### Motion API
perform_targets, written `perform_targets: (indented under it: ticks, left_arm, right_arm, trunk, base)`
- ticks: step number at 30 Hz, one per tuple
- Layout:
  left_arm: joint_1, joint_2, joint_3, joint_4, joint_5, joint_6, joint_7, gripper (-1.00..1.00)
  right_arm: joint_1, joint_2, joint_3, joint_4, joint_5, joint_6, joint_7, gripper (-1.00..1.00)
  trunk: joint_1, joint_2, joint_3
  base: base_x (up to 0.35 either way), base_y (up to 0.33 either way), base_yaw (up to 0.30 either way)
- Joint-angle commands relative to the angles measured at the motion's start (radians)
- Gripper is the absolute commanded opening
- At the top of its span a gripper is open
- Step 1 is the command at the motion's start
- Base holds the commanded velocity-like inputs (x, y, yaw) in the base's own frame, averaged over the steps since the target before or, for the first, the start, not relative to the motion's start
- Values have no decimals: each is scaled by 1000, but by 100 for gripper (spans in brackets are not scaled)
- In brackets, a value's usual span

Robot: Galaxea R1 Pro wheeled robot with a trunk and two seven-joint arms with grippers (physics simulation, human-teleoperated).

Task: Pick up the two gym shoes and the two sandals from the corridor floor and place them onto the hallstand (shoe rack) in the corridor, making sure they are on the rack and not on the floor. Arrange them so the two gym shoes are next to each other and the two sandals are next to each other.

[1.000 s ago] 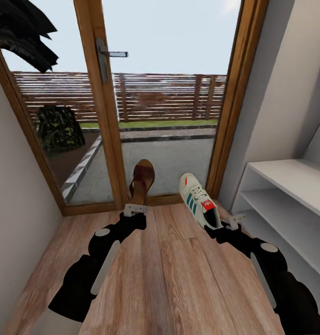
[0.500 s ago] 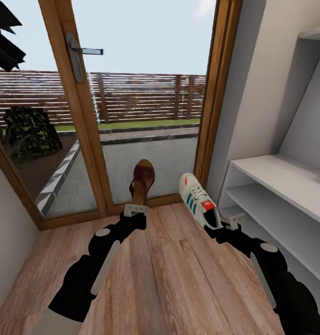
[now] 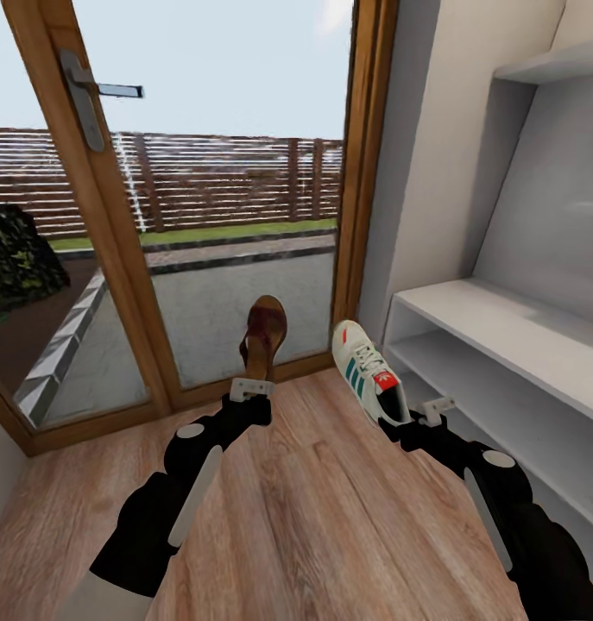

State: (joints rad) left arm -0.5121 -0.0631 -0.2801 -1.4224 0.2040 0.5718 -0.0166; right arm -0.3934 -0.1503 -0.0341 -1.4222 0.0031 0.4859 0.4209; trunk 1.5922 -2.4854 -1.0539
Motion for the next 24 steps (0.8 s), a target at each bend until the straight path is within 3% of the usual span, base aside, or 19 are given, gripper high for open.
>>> perform_targets:
  ticks: [1,13,24]
  left_arm:
    - [0,0,1,-1,2,5,-2,-100]
    - [0,0,1,-1,2,5,-2,-100]
    - [0,0,1,-1,2,5,-2,-100]
  right_arm:
    - [-1,0,-1,-1,1,7,5,-100]
    - [-1,0,-2,-1,0,7,4,-100]
    - [-1,0,-3,-3,1,7,4,-100]
  trunk:
    - [0,0,-1]
    - [0,0,-1]
    - [0,0,-1]
  base:
    - [93,291,-257]
    - [94,268,-260]
    - [11,33,-265]
